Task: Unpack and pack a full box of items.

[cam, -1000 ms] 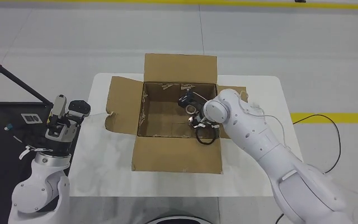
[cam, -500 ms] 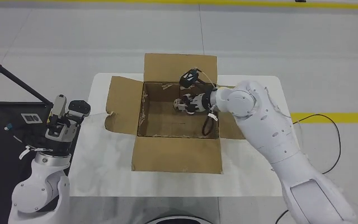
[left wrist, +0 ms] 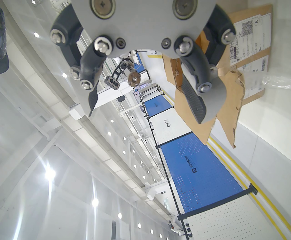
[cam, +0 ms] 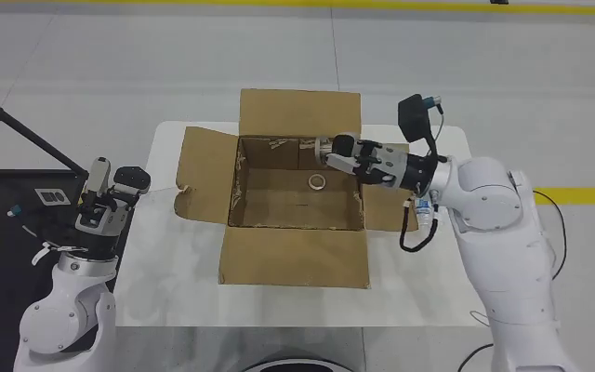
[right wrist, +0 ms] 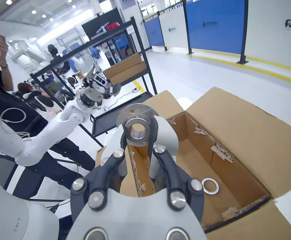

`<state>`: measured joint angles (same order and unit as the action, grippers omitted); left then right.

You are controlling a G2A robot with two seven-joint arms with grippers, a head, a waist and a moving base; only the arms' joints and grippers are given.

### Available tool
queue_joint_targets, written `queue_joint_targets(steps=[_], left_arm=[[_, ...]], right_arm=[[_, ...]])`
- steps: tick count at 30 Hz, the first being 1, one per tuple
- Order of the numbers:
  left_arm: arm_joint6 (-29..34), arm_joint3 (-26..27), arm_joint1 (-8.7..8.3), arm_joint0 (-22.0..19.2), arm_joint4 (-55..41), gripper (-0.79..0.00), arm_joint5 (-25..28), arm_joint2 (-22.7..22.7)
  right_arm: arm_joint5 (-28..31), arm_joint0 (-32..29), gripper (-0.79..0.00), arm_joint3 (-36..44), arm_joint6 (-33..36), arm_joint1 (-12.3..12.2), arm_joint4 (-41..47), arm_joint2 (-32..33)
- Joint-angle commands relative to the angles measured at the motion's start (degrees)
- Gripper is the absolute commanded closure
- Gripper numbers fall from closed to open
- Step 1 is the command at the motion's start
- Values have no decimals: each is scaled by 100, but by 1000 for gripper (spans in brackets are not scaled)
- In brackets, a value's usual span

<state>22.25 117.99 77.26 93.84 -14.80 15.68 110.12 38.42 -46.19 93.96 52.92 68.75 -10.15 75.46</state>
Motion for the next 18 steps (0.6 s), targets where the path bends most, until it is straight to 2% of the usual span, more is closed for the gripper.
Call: queue_joint_targets(steps=[1,8,11,14,18], left_arm=[[0,0,0,0,0,-785,0,0],[0,0,0,0,0,-785,0,0],[0,0,0,0,0,-785,0,0],[0,0,0,0,0,-785,0,0],[0,0,0,0,0,-785,0,0]], right_arm=[[-219,-163,0,194,33,-67,-347,301],[-1396,-1419,0,1204,-169,-302,-1787,1806],[-1944,-1938,0,1364,-183,-366,-2411,2314],[-2255,-2222,0,1251,-218,-401,-2732,2544],[-2892,-2305,0,851,-284,-433,-3461,2582]])
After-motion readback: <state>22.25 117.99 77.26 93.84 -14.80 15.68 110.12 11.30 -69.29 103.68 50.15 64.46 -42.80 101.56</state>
